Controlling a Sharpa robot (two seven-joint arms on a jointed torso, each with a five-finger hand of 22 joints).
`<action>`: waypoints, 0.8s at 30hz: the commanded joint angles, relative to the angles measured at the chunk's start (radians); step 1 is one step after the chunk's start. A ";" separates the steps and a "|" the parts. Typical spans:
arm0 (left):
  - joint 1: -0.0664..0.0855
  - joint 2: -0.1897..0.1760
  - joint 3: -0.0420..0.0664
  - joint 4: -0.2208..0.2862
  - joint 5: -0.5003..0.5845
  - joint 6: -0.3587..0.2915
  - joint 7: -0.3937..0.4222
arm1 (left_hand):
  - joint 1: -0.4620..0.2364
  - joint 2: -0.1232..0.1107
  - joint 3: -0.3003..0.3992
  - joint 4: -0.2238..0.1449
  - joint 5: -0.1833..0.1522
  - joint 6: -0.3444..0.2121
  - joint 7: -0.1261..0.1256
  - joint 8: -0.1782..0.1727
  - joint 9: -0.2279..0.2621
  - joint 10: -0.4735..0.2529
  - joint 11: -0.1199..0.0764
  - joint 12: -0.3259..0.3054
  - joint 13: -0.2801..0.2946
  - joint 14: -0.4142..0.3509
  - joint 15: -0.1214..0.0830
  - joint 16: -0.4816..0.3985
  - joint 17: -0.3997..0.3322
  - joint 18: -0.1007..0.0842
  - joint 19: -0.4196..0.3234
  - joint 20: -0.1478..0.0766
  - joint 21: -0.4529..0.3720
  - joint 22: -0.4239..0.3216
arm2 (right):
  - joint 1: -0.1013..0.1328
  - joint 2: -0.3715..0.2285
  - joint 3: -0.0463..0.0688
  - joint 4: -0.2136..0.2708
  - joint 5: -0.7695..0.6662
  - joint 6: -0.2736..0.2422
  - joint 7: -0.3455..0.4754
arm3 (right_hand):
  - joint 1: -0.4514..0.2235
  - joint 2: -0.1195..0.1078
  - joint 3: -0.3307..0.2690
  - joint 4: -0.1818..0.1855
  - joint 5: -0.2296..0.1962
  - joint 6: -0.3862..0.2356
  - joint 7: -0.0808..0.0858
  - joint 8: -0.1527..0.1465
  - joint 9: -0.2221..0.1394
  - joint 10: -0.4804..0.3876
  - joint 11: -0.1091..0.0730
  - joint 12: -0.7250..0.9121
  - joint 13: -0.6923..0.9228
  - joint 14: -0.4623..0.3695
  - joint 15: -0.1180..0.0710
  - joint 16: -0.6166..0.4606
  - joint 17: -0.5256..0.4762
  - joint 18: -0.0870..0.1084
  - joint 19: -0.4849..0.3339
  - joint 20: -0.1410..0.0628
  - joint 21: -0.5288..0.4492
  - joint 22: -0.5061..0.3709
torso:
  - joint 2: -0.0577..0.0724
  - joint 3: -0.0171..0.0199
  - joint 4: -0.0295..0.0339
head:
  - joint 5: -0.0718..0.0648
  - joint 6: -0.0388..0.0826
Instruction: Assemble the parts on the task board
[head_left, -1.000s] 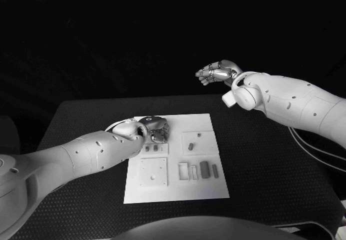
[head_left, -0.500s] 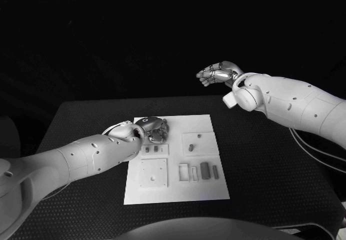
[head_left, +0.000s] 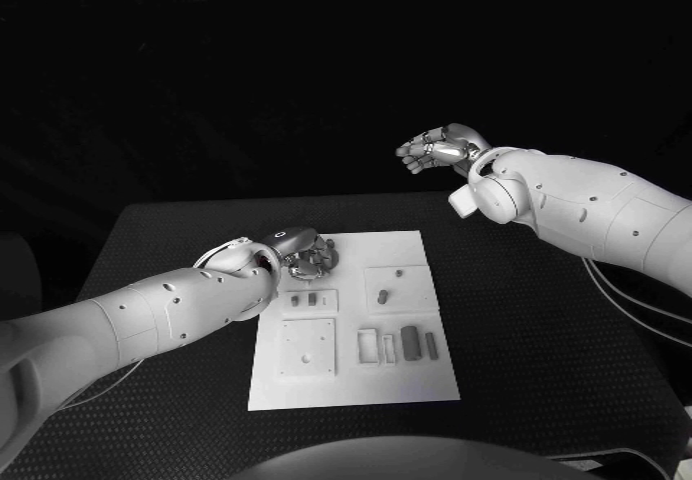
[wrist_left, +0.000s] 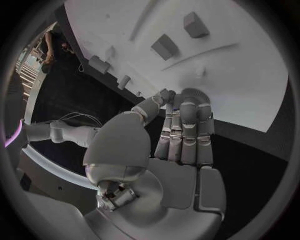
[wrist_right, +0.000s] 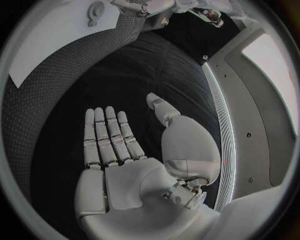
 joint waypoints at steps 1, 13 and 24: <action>0.000 -0.022 0.011 0.025 0.038 0.025 0.010 | 0.006 0.003 0.004 0.001 0.003 0.008 -0.002 0.003 0.000 0.010 0.000 0.000 0.001 0.011 -0.003 0.006 0.002 0.017 0.012 -0.050 0.009 0.003 | 0.000 -0.002 0.000 -0.001 -0.001 0.009 0.006 | 0.011 0.002 0.002 0.006 0.002 -0.005 0.021 0.003 -0.002 0.004 0.000 -0.005 0.001 -0.003 0.003 -0.004 -0.001 -0.012 0.006 -0.004 -0.007 0.001 | 0.000 -0.0003 0.0015 | 0.001 0.000; 0.001 -0.083 0.011 0.039 0.038 0.038 -0.002 | 0.006 0.002 0.003 0.001 0.003 0.009 -0.002 0.004 0.000 0.011 0.000 0.000 0.001 0.011 -0.003 0.007 0.003 0.017 0.013 -0.050 0.010 0.005 | 0.000 -0.009 0.000 0.002 -0.001 0.009 0.006 | 0.012 0.002 0.002 0.006 0.002 -0.005 0.021 0.003 -0.002 0.004 0.000 -0.006 0.002 -0.003 0.003 -0.004 -0.001 -0.012 0.006 -0.004 -0.008 0.002 | 0.001 -0.0022 0.0029 | 0.000 -0.001; 0.001 -0.098 0.010 0.042 0.038 0.066 -0.010 | 0.007 0.002 0.003 0.001 0.003 0.010 -0.002 0.004 0.000 0.012 -0.001 -0.001 0.001 0.011 -0.003 0.008 0.003 0.017 0.013 -0.050 0.010 0.006 | 0.000 -0.011 0.000 0.003 -0.001 0.009 0.006 | 0.012 0.002 0.002 0.006 0.002 -0.005 0.021 0.003 -0.002 0.005 0.000 -0.006 0.002 -0.003 0.003 -0.004 -0.001 -0.012 0.006 -0.004 -0.008 0.002 | 0.001 -0.0009 0.0013 | 0.002 -0.002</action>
